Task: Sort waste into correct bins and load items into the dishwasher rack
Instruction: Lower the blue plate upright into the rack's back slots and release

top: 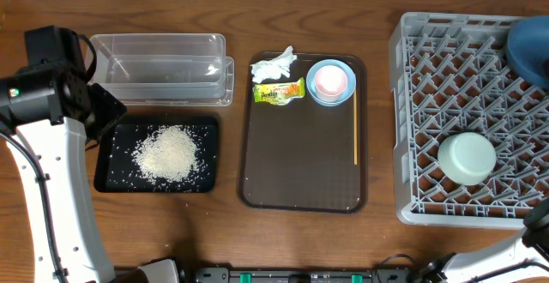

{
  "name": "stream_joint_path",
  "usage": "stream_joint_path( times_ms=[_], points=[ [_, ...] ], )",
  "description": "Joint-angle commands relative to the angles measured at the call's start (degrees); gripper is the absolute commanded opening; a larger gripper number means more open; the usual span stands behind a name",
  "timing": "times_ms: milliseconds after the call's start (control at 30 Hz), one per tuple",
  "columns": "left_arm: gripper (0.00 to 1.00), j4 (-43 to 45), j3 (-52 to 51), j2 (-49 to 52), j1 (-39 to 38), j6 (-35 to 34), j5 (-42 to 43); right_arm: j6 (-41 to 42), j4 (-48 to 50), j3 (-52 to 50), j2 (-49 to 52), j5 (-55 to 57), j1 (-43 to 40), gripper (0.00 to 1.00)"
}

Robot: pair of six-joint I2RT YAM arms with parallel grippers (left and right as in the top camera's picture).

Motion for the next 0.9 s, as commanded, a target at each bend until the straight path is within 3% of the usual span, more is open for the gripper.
stream_joint_path(
  times_ms=[0,200,333,467,633,867],
  points=[
    [0.9,-0.3,0.2,-0.4,0.2,-0.1,-0.9,-0.8,-0.4,0.2,0.4,4.2,2.3,0.21],
    [0.9,-0.3,0.2,-0.4,0.2,-0.1,-0.9,-4.1,-8.4,7.7,0.3,22.3,10.1,0.32],
    [0.9,-0.3,0.2,-0.4,0.2,-0.1,-0.9,-4.9,-16.3,17.5,0.3,46.6,17.3,0.52],
    [0.9,-0.3,0.2,-0.4,0.2,-0.1,-0.9,-6.2,-17.6,21.5,0.3,62.4,23.5,0.69],
    [0.9,-0.3,0.2,-0.4,0.2,-0.1,-0.9,-6.2,-16.3,21.5,3.4,75.3,27.4,0.71],
    [0.9,-0.3,0.2,-0.4,0.2,-0.1,-0.9,-5.9,-16.8,21.5,11.5,81.4,27.8,0.68]
  ],
)
